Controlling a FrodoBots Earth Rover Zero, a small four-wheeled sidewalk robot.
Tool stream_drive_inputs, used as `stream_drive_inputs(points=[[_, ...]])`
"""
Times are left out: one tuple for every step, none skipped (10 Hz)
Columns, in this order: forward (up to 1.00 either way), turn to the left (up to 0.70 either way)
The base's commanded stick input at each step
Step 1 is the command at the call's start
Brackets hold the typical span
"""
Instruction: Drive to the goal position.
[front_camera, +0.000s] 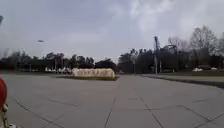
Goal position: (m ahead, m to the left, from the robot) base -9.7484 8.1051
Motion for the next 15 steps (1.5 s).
stream_drive_inputs(points=[[0.85,0.0],[0.85,0.0],[0.85,0.0],[0.85,0.0],[0.85,0.0],[0.85,0.0],[0.85,0.0],[0.85,0.0],[0.85,0.0],[0.85,0.0],[0.85,0.0],[0.85,0.0],[0.85,0.0],[0.85,0.0],[0.85,0.0]])
